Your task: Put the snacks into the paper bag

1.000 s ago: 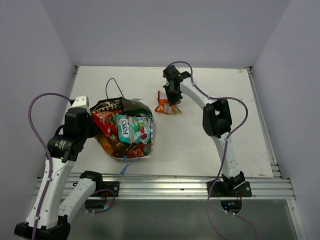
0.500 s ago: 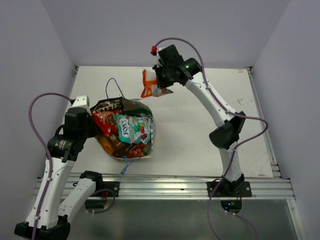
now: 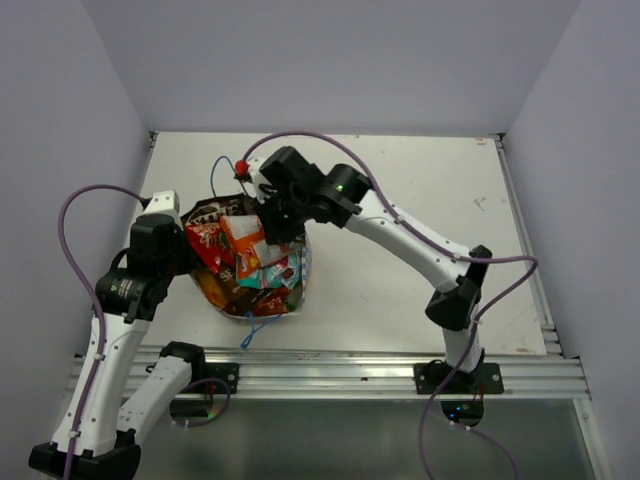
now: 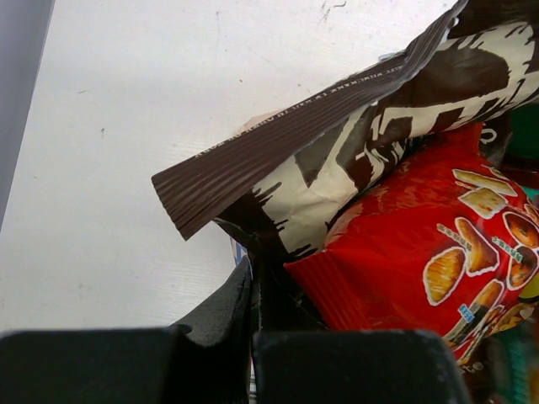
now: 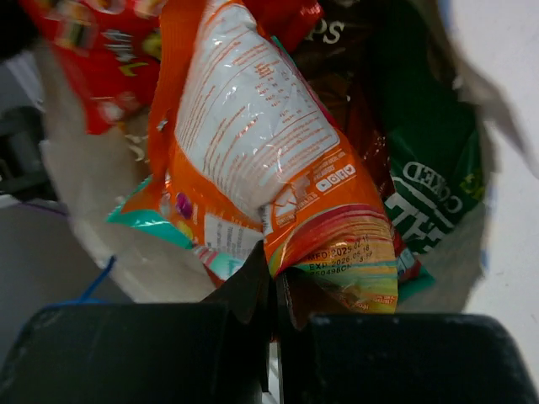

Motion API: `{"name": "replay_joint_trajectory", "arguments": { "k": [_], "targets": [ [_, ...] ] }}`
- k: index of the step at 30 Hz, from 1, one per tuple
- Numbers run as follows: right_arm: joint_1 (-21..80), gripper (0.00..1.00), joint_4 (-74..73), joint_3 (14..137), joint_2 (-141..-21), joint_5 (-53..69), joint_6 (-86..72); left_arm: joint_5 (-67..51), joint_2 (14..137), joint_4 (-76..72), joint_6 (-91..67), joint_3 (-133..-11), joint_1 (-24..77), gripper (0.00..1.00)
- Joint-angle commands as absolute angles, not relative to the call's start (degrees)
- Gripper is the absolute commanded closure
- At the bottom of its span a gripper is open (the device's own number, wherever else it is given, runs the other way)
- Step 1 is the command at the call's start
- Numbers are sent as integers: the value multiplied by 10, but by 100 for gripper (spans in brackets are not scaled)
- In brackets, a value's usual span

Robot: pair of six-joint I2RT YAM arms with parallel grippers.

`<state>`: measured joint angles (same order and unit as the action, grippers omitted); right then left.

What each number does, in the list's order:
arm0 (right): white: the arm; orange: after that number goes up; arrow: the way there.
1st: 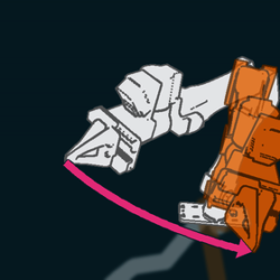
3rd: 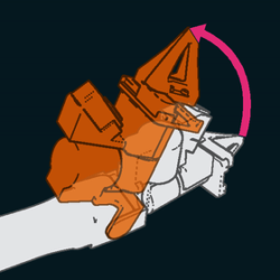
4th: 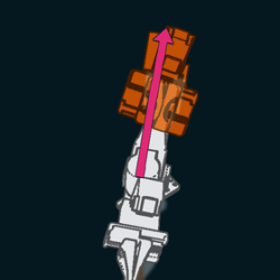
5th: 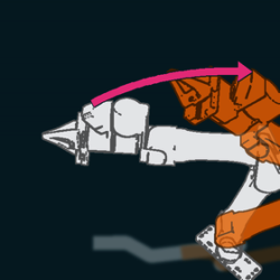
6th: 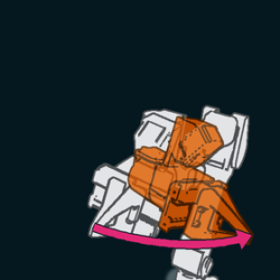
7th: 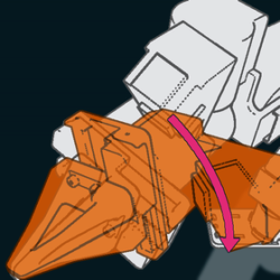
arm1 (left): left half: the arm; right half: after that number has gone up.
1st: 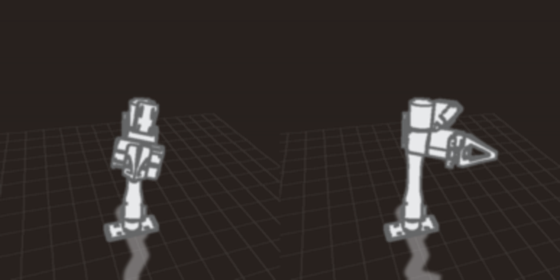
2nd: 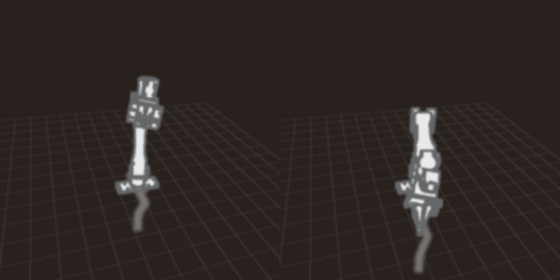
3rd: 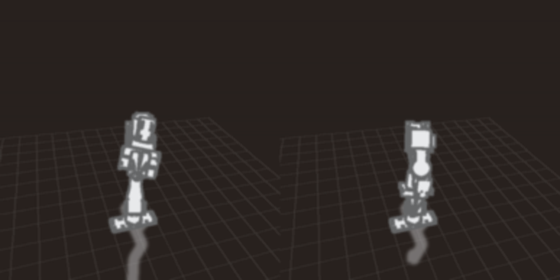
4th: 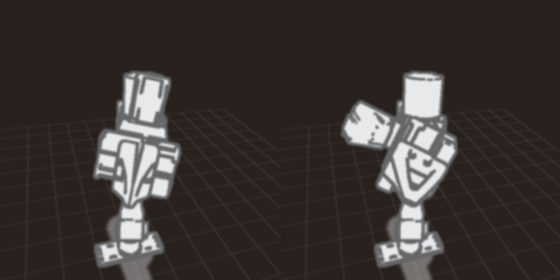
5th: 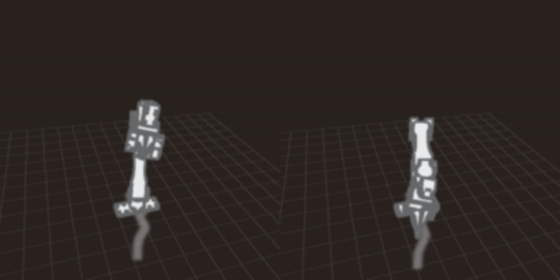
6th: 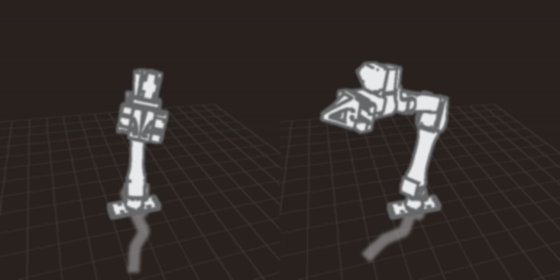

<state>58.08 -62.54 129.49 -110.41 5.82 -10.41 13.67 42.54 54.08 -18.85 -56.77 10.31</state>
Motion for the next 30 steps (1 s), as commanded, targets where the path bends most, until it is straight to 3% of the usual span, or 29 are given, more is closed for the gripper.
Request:
{"name": "replay_joint_trajectory", "arguments": {
  "k": [1, 10, 11, 13, 14, 17, 20, 23, 30],
  "targets": [
    [583, 100, -611, 1262, -1156, 76, -101, 127, 422, 504, -183, -584, 105, 100],
    [583, 100, -680, 1482, -1328, 64, -108, 141, 417, 510, -183, -590, 105, 100],
    [583, 88, -679, 1482, -1325, 58, -108, 143, 415, 512, -182, -589, 105, 100],
    [582, 77, -661, 1450, -1283, 26, -106, 145, 416, 512, -181, -589, 105, 100],
    [583, 60, -655, 1436, -1264, 6, -110, 144, 417, 512, -181, -589, 106, 100],
    [582, 46, -660, 1422, -1198, -65, -111, 141, 422, 508, -180, -586, 105, 100],
    [581, 40, -678, 1423, -1150, -117, -111, 134, 426, 503, -181, -582, 105, 100],
    [582, 36, -709, 1425, -1124, -135, -135, 129, 432, 502, -183, -581, 105, 100],
    [582, 51, -684, 1281, -1079, -115, -166, 124, 432, 502, -184, -580, 105, 100]
  ]
}}
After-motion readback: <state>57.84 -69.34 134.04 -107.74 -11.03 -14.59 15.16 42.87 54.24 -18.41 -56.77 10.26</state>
